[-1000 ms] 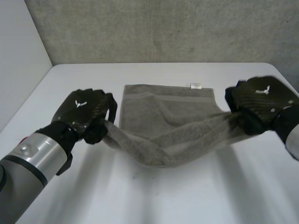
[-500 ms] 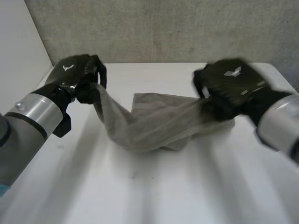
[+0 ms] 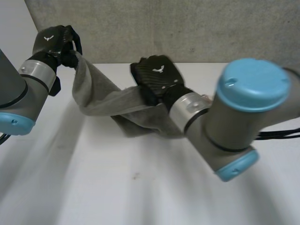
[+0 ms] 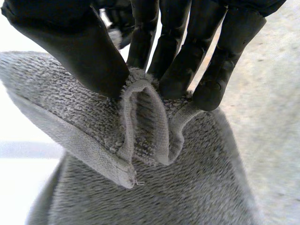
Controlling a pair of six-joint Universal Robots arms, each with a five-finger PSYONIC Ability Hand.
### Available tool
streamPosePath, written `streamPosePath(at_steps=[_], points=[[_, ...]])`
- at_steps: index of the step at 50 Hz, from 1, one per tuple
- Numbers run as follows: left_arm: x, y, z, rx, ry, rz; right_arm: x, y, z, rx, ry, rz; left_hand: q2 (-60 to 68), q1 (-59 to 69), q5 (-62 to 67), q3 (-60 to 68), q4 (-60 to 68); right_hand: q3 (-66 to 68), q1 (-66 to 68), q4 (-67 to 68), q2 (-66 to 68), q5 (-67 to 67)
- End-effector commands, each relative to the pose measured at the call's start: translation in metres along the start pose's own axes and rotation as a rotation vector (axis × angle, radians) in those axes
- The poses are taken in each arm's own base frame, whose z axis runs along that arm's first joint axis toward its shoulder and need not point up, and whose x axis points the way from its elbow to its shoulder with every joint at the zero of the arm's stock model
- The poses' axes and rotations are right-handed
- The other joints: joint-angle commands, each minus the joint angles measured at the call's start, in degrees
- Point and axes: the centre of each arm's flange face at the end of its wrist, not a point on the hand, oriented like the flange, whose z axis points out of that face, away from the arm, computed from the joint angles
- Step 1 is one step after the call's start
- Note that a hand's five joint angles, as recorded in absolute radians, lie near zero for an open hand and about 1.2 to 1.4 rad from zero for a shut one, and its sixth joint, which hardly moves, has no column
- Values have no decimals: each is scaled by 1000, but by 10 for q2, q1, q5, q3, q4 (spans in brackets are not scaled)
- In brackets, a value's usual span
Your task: Fold the towel.
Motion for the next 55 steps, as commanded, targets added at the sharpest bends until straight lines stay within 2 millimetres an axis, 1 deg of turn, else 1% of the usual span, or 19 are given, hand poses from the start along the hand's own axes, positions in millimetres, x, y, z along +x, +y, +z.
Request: streamPosePath(at_steps=[1,6,11,13,14,15,16,17,18,19,23,25,26,28,31,33,36,44,55], points=[[-3,31,3,-31,-19,6,-36,49,4,-184,-96,31,103,125,111,104,102,34,45,32,48,44],[-27,59,14,-24,-67,14,-51,86,0,-289,-143,58,103,125,111,104,102,34,45,32,48,44],[-39,74,20,-22,-90,24,-64,95,-2,-307,-211,83,103,125,111,104,102,34,45,32,48,44],[-43,77,21,-23,-97,25,-66,95,-3,-304,-240,88,103,125,111,104,102,-82,-70,-83,-67,-72],[-48,80,21,-29,-107,26,-68,92,-3,-297,-264,92,33,56,41,34,33,-431,-420,-433,-417,-421],[-48,81,21,-29,-107,26,-68,92,-3,-297,-265,92,32,55,41,33,32,-435,-424,-436,-420,-425],[-49,82,20,-35,-108,25,-69,87,-2,-286,-279,91,-246,-223,-238,-245,-246,-666,-655,-668,-652,-656],[-50,82,20,-41,-112,26,-66,80,-2,-278,-274,87,-457,-434,-449,-456,-457,-666,-655,-668,-652,-656],[-50,82,20,-41,-112,26,-66,80,-2,-278,-274,87,-459,-436,-451,-458,-459,-666,-655,-668,-652,-656],[-50,84,18,-53,-114,25,-59,69,0,-266,-250,85,-544,-521,-536,-543,-544,-666,-655,-668,-652,-656],[-48,81,12,-68,-115,22,-35,51,3,-267,-172,77,-558,-535,-550,-557,-558,-666,-655,-668,-652,-656],[-42,69,3,-67,-107,22,9,44,2,-305,-25,73,-568,-545,-560,-567,-568,-666,-655,-668,-652,-656],[-42,69,3,-67,-107,22,10,43,2,-305,-24,73,-568,-545,-560,-567,-568,-666,-655,-668,-652,-656],[-31,60,-10,-69,-84,19,52,40,-2,-337,111,73,-570,-547,-562,-569,-570,-666,-655,-668,-652,-656],[-22,56,-17,-70,-66,16,70,42,-4,-352,159,77,-568,-545,-560,-567,-568,-666,-655,-668,-652,-656],[7,52,-32,-77,-1,6,96,48,-7,-372,222,81,-563,-540,-555,-562,-563,-666,-655,-668,-652,-656],[33,57,-49,-113,62,-6,114,55,-8,-386,257,77,-555,-532,-547,-554,-555,-666,-655,-668,-652,-656],[88,74,-93,-238,129,-11,133,78,-3,-437,257,-86,-548,-525,-540,-547,-548,-666,-655,-668,-652,-656],[146,108,-121,-318,165,15,145,114,19,-358,198,-339,-516,-493,-508,-515,-516,-629,-617,-630,-614,-619]])
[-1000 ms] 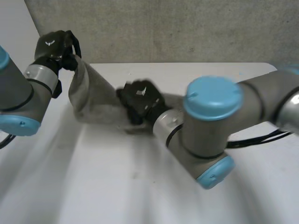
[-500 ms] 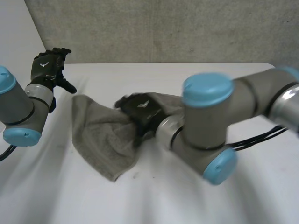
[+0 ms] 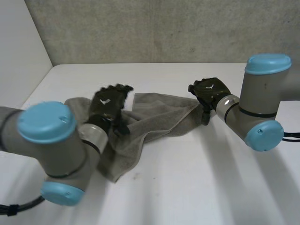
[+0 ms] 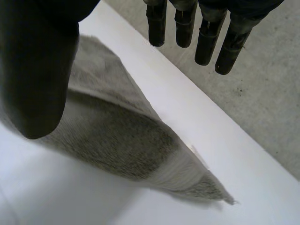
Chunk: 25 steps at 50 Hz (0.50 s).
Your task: Fold the towel.
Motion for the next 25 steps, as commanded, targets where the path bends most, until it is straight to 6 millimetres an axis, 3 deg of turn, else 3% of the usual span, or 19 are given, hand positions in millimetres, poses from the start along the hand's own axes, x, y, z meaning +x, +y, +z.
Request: streamPosePath(at_steps=[1,8,16,25], points=[[35,25,-2,-42,34,19,-2,10,23,100,5,-125,46,48,46,46,48,-1,3,-12,-5,3],[58,49,2,-73,86,29,-3,15,48,197,-3,-147,166,167,165,166,167,118,122,107,114,122],[60,75,14,-113,84,40,5,38,73,169,-8,-136,191,192,190,191,193,161,164,150,156,165],[57,82,32,-81,6,46,12,58,86,104,-28,-106,273,275,273,273,275,208,211,197,203,212]])
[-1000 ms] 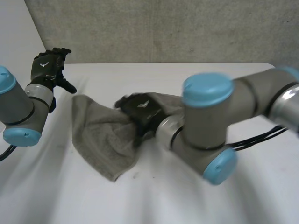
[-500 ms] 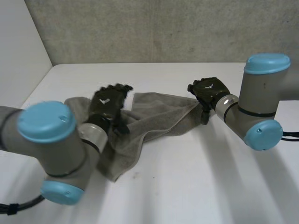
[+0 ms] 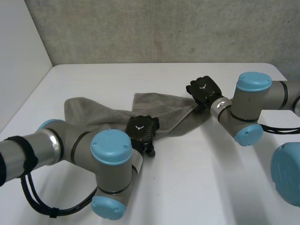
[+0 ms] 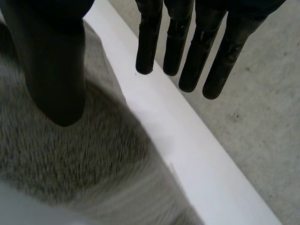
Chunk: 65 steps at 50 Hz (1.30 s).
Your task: Fold the towel.
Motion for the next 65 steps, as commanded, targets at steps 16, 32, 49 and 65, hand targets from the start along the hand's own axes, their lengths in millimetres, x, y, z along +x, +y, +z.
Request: streamPosePath(at_steps=[16,32,49,65], points=[[-15,-15,27,82,-132,7,27,-7,-1,-21,15,115,485,485,486,486,486,466,465,469,469,464],[-109,-202,-25,464,-333,-2,118,-177,-112,235,201,160,485,485,486,486,486,466,465,469,469,464],[-110,-281,-99,478,-104,75,117,-251,-227,175,200,100,485,485,486,486,486,466,465,469,469,464],[-149,-186,-23,-35,-139,46,80,-173,-168,-149,42,75,485,485,486,486,486,466,465,469,469,464]])
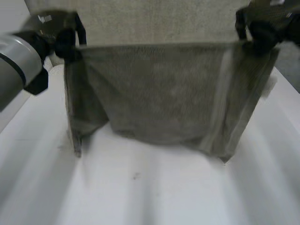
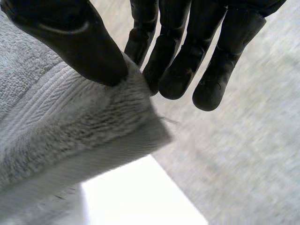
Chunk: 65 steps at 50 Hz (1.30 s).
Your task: Fold the towel.
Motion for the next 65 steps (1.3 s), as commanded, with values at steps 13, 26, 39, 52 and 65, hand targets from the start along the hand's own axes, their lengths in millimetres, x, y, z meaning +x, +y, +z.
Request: streamPosePath(at_steps=[13,26,39,52,65], points=[[-10,-7,130,339,4,92,9,2,131,385,263,-95,103,109,108,103,103,32,33,31,35,24],[-12,-56,80,437,55,-6,24,-31,79,433,289,0,103,109,108,103,103,32,33,31,35,24],[-1,91,22,-159,202,-1,-61,101,25,-115,-75,12,103,109,108,103,103,32,33,31,35,24],[19,174,14,-318,217,152,-63,167,26,-142,-1,46,103,109,108,103,103,32,33,31,35,24],[48,199,-2,-246,144,206,-36,186,36,-103,119,289,-349,-342,-344,-349,-349,32,33,31,35,24]])
